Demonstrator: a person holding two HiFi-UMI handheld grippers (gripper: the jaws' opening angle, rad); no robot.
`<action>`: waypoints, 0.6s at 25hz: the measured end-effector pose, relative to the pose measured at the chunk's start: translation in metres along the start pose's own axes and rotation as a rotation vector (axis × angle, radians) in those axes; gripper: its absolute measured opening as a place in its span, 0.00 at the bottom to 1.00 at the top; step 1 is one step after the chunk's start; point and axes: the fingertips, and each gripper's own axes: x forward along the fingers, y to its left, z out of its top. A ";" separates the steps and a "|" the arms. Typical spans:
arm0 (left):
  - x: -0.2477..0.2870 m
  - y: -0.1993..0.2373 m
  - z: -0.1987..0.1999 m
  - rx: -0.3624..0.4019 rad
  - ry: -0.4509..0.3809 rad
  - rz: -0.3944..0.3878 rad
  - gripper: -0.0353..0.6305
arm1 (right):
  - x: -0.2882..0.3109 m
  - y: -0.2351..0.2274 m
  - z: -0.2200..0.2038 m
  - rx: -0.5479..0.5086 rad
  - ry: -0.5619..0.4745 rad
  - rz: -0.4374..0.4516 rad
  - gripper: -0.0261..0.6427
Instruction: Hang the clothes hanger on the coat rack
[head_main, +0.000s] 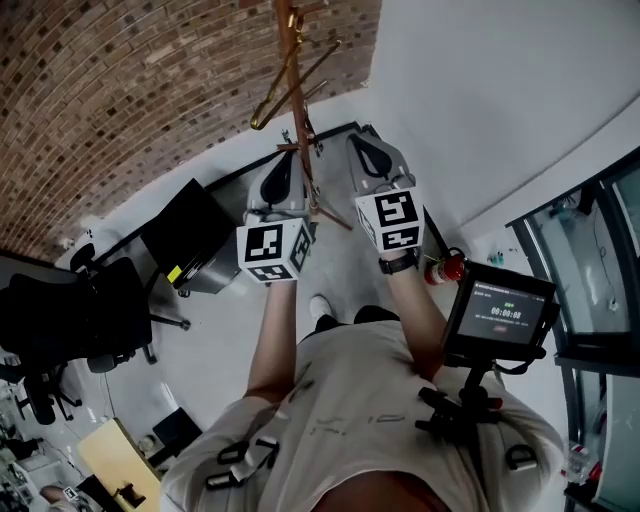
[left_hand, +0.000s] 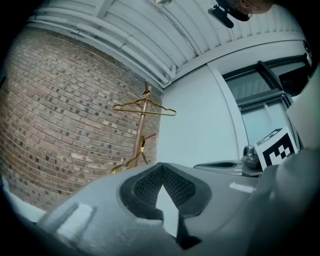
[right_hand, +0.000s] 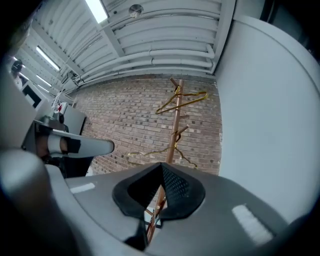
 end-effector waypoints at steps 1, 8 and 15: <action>-0.002 -0.007 0.004 0.013 -0.005 -0.004 0.05 | -0.007 -0.002 0.003 0.001 -0.011 0.000 0.04; -0.027 -0.080 0.012 0.031 -0.037 0.014 0.05 | -0.083 -0.019 -0.003 0.005 -0.037 0.015 0.04; -0.103 -0.198 -0.035 0.038 0.049 0.126 0.05 | -0.232 -0.041 -0.054 0.057 0.022 0.059 0.04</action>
